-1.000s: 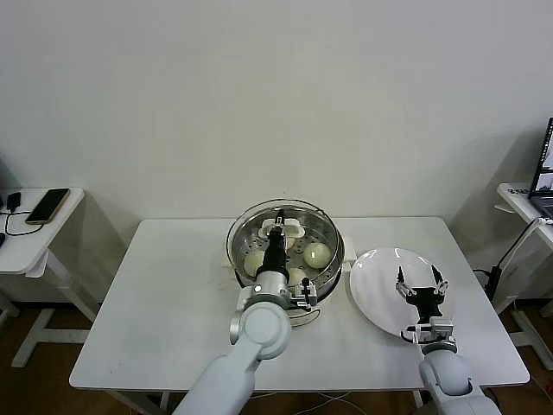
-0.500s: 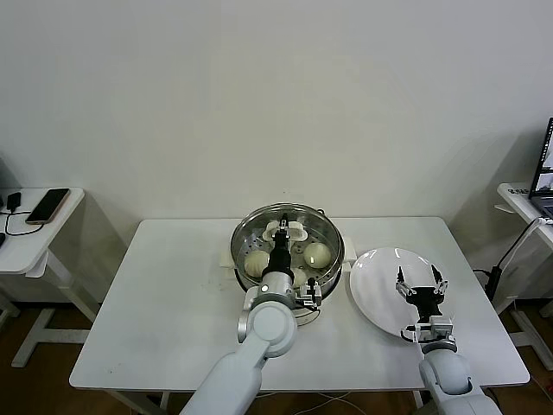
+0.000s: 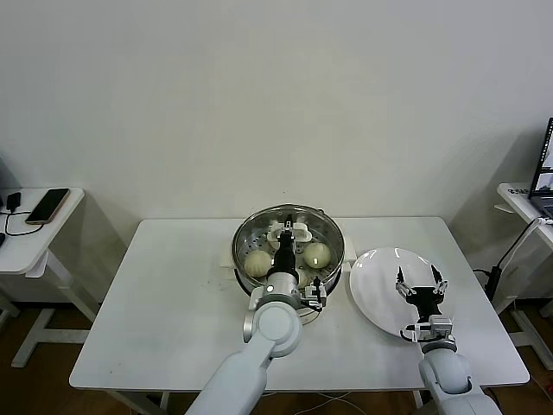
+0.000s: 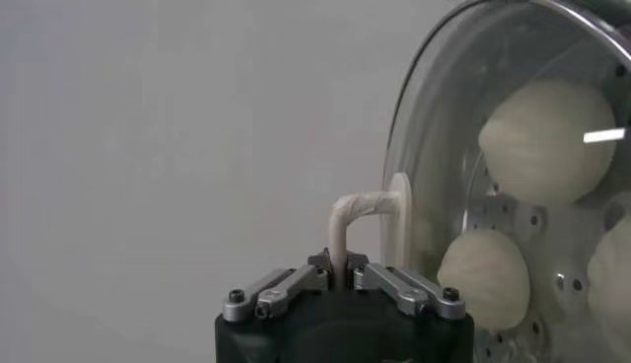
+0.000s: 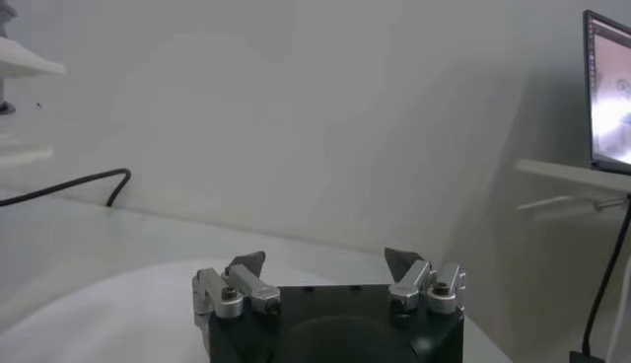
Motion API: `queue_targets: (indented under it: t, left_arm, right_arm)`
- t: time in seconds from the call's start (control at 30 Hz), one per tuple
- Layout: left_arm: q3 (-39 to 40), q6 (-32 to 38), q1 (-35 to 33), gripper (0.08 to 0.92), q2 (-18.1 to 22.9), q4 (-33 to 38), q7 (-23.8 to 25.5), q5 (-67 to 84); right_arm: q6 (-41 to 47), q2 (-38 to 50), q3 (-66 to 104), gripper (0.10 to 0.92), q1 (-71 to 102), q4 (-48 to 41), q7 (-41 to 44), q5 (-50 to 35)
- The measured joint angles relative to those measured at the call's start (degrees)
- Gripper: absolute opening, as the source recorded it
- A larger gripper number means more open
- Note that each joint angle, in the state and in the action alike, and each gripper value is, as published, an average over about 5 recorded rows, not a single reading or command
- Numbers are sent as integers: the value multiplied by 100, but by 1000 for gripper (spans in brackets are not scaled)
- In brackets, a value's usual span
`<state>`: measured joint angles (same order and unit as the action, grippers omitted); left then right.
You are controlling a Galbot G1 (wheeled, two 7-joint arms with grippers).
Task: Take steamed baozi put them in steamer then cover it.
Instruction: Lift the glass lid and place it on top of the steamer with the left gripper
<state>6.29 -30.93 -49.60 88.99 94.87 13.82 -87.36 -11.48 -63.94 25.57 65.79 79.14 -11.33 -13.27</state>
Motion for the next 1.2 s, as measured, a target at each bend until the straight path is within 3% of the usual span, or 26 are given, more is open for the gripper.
queue_targets:
  t: [0.67,0.77,1.2]
  left_arm:
    - [-67,112,-72,193,40,-92,39,-188]
    - [-86,142,-79,241,43,-95,33,-216]
    - [-4,169,-270,592,-66,233,14,-197]
  right_arm:
    - [-8,-8,-33,823,-24,-6,1,16]
    - [-10,-2,-31,823,-18,-5,2,17]
    - [-11,27,-53,823,-9,23,3,18]
